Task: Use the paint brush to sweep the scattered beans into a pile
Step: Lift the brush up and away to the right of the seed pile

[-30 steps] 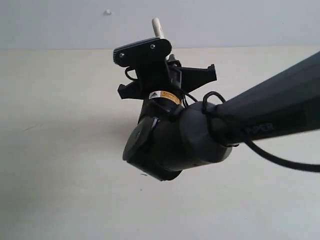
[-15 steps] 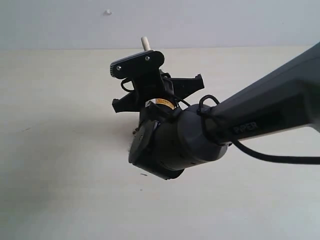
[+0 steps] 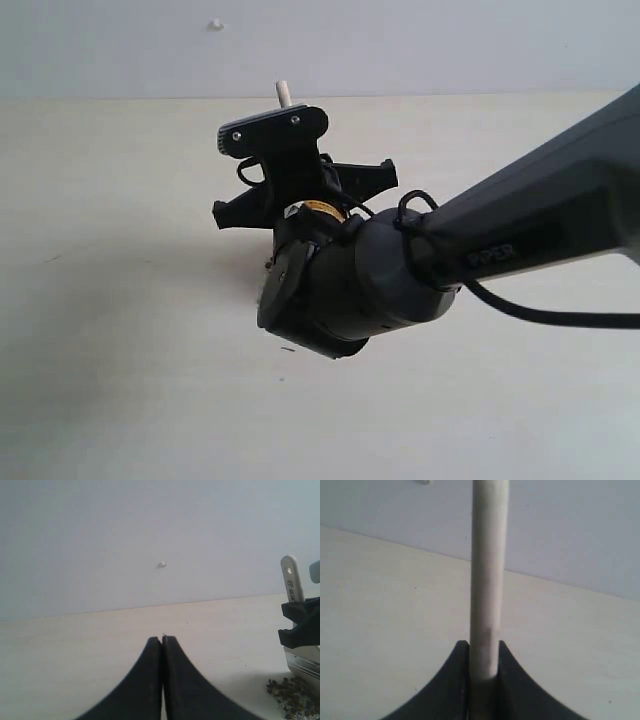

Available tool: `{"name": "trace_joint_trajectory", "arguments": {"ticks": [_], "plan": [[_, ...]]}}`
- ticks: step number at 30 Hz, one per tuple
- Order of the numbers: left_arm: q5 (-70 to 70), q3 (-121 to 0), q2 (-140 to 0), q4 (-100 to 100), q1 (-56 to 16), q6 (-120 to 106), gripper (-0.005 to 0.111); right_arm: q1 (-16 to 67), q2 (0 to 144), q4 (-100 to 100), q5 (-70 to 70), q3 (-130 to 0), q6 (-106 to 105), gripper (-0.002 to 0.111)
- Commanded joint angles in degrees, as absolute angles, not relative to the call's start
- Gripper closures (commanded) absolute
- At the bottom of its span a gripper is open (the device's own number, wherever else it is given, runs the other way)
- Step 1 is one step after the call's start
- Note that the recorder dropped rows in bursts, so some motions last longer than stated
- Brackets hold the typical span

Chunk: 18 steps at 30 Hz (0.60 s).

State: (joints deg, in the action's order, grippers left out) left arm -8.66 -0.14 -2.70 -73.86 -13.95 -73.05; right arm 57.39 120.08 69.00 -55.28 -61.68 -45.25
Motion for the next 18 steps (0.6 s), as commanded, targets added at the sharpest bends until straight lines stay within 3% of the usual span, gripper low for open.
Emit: {"name": "trace_joint_trajectory", "arguments": {"ticks": [1,7,18], "plan": [[-8.7,0.0,-2.4,-74.1,-14.0,-72.9,0.107,57.3,118.4,68.3,-54.9,-61.6,-44.8,0.108],[-8.7,0.0,-2.4,-74.1,-14.0,-72.9,0.107,57.3,113.9,70.3,-55.6,-61.6,-49.3,0.108],[-8.7,0.0,-2.4,-74.1,-14.0,-72.9,0.107,57.3,100.8,88.1,-64.1,-61.6,-91.8,0.108]]}}
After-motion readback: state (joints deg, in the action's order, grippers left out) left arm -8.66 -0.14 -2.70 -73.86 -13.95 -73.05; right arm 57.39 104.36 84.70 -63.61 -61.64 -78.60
